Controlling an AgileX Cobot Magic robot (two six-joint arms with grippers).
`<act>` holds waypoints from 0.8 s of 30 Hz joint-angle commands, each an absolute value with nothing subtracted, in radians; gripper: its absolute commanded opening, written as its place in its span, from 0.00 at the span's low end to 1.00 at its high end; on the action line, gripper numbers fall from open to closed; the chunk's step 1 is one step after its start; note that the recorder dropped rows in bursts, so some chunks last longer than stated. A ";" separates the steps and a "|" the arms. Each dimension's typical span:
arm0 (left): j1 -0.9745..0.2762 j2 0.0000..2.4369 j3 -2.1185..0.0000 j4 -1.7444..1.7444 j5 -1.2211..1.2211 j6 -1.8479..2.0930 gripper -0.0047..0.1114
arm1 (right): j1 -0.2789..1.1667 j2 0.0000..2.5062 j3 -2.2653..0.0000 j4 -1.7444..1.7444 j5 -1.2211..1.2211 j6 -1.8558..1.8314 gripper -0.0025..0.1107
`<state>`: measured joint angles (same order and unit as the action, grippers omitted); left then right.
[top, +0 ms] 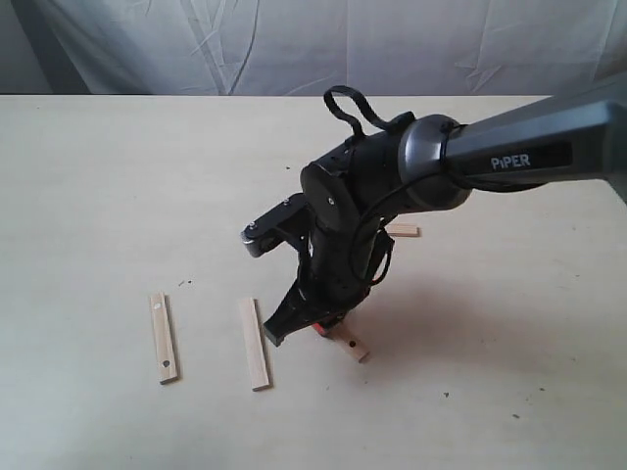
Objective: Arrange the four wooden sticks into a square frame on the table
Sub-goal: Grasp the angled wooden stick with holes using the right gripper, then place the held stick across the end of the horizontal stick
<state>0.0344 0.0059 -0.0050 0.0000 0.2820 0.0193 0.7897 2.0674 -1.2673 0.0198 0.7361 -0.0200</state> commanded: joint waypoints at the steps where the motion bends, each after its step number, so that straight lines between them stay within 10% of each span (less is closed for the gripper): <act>1: 0.038 0.000 0.000 0.000 0.275 0.017 0.04 | 0.779 2.045 -1.285 -0.015 0.787 0.093 0.02; 24: 0.038 0.000 0.000 0.000 0.275 0.017 0.04 | 0.499 2.057 -1.296 -0.089 0.716 0.607 0.02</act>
